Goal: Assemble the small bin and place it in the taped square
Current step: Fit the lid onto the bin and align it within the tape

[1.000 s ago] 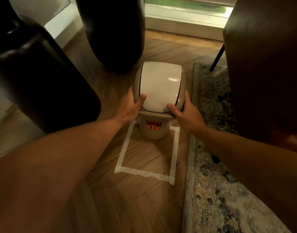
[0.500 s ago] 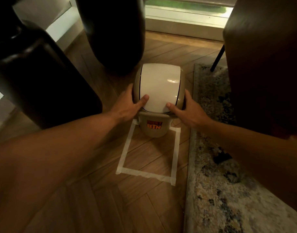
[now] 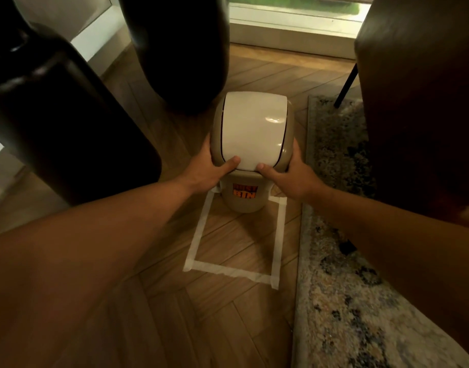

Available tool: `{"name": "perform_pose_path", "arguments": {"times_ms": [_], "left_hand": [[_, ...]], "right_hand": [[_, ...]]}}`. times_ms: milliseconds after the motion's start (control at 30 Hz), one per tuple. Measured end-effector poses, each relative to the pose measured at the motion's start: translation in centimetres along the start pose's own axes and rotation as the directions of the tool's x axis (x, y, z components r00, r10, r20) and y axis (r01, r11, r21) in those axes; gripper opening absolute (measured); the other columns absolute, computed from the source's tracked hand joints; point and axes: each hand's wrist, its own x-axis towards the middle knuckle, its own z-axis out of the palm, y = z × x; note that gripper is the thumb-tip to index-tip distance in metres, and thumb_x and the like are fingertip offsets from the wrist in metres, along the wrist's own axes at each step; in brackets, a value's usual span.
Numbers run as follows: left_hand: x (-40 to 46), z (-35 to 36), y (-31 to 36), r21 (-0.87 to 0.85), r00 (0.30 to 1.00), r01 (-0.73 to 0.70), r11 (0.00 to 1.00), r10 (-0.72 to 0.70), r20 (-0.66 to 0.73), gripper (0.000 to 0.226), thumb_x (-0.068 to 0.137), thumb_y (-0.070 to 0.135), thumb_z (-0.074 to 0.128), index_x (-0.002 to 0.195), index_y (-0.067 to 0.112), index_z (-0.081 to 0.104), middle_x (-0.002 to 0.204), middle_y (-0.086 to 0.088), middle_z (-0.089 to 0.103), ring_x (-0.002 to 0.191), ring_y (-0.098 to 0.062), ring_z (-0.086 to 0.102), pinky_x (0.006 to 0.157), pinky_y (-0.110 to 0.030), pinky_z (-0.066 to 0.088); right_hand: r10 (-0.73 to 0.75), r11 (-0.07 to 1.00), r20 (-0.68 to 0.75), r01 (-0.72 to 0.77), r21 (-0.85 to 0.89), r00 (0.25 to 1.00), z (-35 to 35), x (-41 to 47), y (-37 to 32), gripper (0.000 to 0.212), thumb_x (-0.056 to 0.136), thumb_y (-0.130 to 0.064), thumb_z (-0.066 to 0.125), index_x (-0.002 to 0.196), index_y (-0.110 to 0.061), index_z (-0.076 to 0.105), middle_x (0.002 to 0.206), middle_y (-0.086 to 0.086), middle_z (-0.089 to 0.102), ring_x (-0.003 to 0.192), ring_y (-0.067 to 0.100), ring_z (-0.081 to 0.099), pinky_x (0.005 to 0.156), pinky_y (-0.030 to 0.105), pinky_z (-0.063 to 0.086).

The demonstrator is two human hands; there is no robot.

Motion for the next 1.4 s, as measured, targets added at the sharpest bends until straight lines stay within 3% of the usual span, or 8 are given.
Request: {"name": "perform_pose_path", "arguments": {"times_ms": [267, 633, 767, 833, 1100, 1200, 1300, 1400], "left_hand": [[-1.1, -1.6, 1.0, 0.126, 0.998, 0.020, 0.992, -0.027, 0.057, 0.103, 0.072, 0.049, 0.086, 0.155, 0.028, 0.029, 0.149, 0.001, 0.052, 0.134, -0.017, 0.050, 0.096, -0.025, 0.043], [-6.7, -1.3, 1.8, 0.125, 0.992, 0.104, 0.987, -0.111, 0.052, 0.105, 0.073, 0.034, 0.090, 0.157, 0.025, 0.029, 0.148, -0.001, 0.053, 0.123, -0.008, 0.047, 0.093, -0.028, 0.047], [-8.0, -1.4, 1.7, 0.162, 0.993, 0.088, 0.983, -0.100, 0.065, 0.103, 0.072, 0.032, 0.091, 0.155, 0.023, 0.031, 0.148, 0.001, 0.052, 0.127, -0.005, 0.044, 0.086, -0.011, 0.036], [-8.7, -1.3, 1.6, 0.167, 0.993, 0.093, 0.982, -0.105, 0.060, 0.103, 0.070, 0.031, 0.092, 0.155, 0.024, 0.032, 0.148, 0.002, 0.052, 0.124, -0.003, 0.042, 0.085, -0.008, 0.034], [-11.2, -1.2, 1.0, 0.138, 0.991, 0.101, 0.985, -0.112, 0.076, 0.106, 0.067, 0.031, 0.095, 0.153, 0.020, 0.035, 0.149, 0.000, 0.052, 0.138, -0.017, 0.047, 0.113, -0.039, 0.042], [-11.9, -1.3, 0.7, 0.129, 0.990, 0.097, 0.987, -0.110, 0.090, 0.107, 0.066, 0.031, 0.095, 0.154, 0.022, 0.034, 0.150, 0.000, 0.052, 0.138, -0.016, 0.046, 0.114, -0.040, 0.042], [-12.2, -1.4, 0.6, 0.130, 0.987, 0.103, 0.986, -0.118, 0.114, 0.108, 0.067, 0.031, 0.094, 0.155, 0.024, 0.031, 0.150, 0.002, 0.050, 0.137, -0.015, 0.046, 0.112, -0.041, 0.044], [-12.4, -1.4, 0.8, 0.151, 0.985, 0.103, 0.983, -0.122, 0.119, 0.109, 0.069, 0.032, 0.093, 0.156, 0.027, 0.027, 0.142, 0.009, 0.050, 0.130, -0.010, 0.045, 0.104, -0.033, 0.047]], "right_hand": [[-0.027, 0.999, 0.083, 0.023, 0.047, 0.996, -0.8, -1.0, -0.8, 0.110, 0.080, -0.022, 0.091, 0.164, -0.022, 0.020, 0.148, 0.000, 0.057, 0.133, 0.016, 0.057, 0.108, 0.044, 0.052], [0.015, 0.999, 0.126, -0.021, 0.041, 0.992, -0.1, -6.6, -1.4, 0.120, 0.078, -0.023, 0.092, 0.165, -0.025, 0.009, 0.150, -0.003, 0.054, 0.137, 0.018, 0.051, 0.109, 0.043, 0.051], [0.041, 0.998, 0.140, -0.046, 0.039, 0.989, 0.4, -8.7, -1.5, 0.119, 0.084, -0.015, 0.087, 0.165, -0.025, 0.001, 0.137, -0.014, 0.052, 0.120, 0.004, 0.054, 0.079, 0.004, 0.051], [0.052, 0.997, 0.139, -0.059, 0.044, 0.989, 0.6, -9.6, -1.5, 0.118, 0.085, -0.013, 0.086, 0.164, -0.026, -0.001, 0.131, -0.017, 0.052, 0.111, -0.003, 0.053, 0.071, 0.001, 0.049], [0.103, 0.995, 0.134, -0.104, 0.003, 0.986, 1.1, -12.9, -2.0, 0.118, 0.085, -0.029, 0.086, 0.164, -0.039, -0.002, 0.130, -0.022, 0.053, 0.118, 0.008, 0.057, 0.063, 0.011, 0.053], [0.115, 0.993, 0.116, -0.115, -0.007, 0.987, 1.4, -13.9, -2.2, 0.121, 0.084, -0.029, 0.086, 0.164, -0.039, -0.004, 0.136, -0.015, 0.053, 0.124, 0.016, 0.056, 0.073, 0.023, 0.057], [0.126, 0.992, 0.133, -0.129, 0.015, 0.983, 1.6, -14.5, -2.2, 0.122, 0.085, -0.024, 0.085, 0.164, -0.038, -0.007, 0.135, -0.020, 0.052, 0.128, 0.016, 0.053, 0.070, 0.014, 0.057], [0.153, 0.988, 0.164, -0.155, 0.003, 0.974, 1.4, -14.8, -2.5, 0.124, 0.086, -0.027, 0.085, 0.162, -0.042, -0.011, 0.148, -0.011, 0.050, 0.131, 0.022, 0.055, 0.076, 0.035, 0.062]]}}
